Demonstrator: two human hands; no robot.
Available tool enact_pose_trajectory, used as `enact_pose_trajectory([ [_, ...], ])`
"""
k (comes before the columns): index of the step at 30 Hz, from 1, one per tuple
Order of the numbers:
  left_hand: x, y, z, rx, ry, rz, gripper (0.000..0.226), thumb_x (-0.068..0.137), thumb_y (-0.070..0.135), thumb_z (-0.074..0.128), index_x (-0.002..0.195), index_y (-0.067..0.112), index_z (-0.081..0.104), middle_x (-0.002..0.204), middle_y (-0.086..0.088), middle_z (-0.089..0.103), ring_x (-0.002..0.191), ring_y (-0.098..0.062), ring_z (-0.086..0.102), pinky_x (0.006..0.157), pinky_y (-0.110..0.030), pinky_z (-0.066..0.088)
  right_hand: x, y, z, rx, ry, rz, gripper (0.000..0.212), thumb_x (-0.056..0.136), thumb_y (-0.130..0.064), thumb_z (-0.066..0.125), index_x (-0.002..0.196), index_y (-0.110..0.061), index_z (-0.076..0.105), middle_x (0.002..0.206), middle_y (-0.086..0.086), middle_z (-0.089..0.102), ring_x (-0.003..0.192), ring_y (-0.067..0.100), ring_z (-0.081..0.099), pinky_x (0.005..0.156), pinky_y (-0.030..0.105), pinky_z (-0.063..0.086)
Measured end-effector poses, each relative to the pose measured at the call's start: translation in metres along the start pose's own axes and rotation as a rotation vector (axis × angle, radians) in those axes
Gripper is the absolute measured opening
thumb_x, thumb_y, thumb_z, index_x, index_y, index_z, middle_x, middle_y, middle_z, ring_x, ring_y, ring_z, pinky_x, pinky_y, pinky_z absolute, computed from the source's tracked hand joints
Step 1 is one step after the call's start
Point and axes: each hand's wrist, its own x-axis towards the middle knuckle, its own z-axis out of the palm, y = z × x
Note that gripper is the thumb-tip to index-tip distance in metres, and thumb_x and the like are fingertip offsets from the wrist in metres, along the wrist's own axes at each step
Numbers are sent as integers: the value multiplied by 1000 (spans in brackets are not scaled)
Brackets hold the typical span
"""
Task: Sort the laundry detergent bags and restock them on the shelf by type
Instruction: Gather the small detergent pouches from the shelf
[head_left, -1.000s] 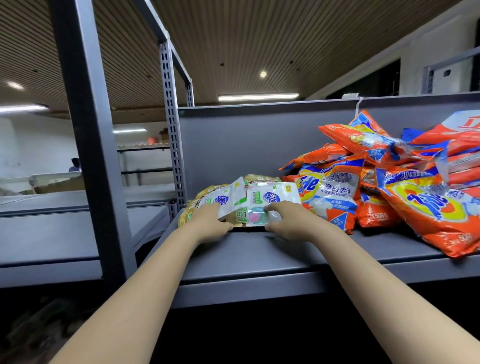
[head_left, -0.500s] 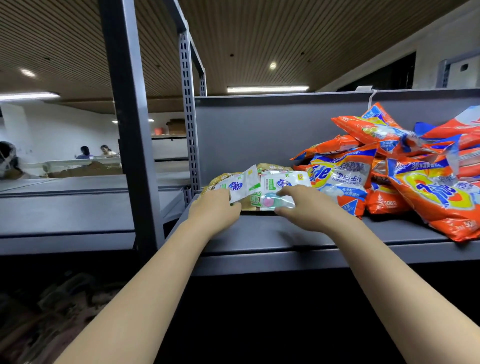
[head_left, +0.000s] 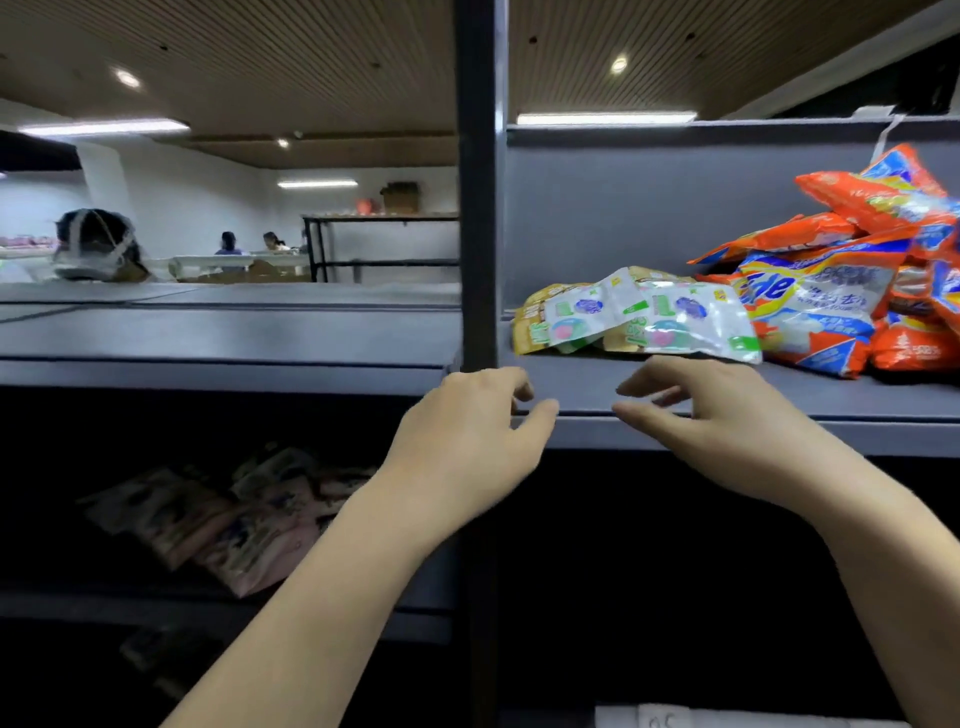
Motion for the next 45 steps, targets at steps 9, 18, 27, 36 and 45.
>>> enact_pose_trajectory([
  [9, -75, -139, -55, 206, -114, -154, 29, 93, 48, 43, 103, 26, 59, 85, 11, 65, 88, -13, 60, 71, -29, 45, -17, -112, 104, 67, -179, 17, 20, 85, -48, 58, 96, -33, 65, 81, -22, 63, 87, 3, 62, 84, 34, 51],
  [18, -144, -291, -122, 311, -298, -397, 35, 95, 49, 40, 117, 24, 50, 99, 7, 63, 80, -14, 61, 70, -32, 52, -10, -208, 212, 81, -409, 62, 22, 87, -51, 55, 100, -35, 60, 99, -15, 63, 96, 10, 61, 87, 33, 51],
  [27, -164, -390, -130, 340, -289, -578, 45, 96, 46, 41, 136, 25, 41, 106, 6, 63, 78, -12, 62, 68, -29, 53, 28, -246, 292, 26, -621, 111, 23, 92, -40, 54, 107, -25, 61, 107, -5, 63, 100, 16, 58, 89, 36, 50],
  [36, -116, -470, -118, 340, -313, -681, 46, 98, 43, 40, 139, 21, 39, 122, 1, 59, 100, -20, 60, 90, -36, 48, 91, -248, 359, 60, -609, 152, 26, 92, -34, 51, 114, -22, 60, 111, -4, 61, 97, 15, 56, 82, 29, 49],
  [45, -74, -540, -96, 323, -260, -759, 27, 92, 35, 45, 112, 20, 56, 100, 0, 59, 90, -25, 57, 85, -36, 47, 157, -248, 409, 41, -552, 131, 22, 91, -32, 58, 103, -14, 63, 103, 3, 63, 91, 19, 61, 78, 34, 54],
])
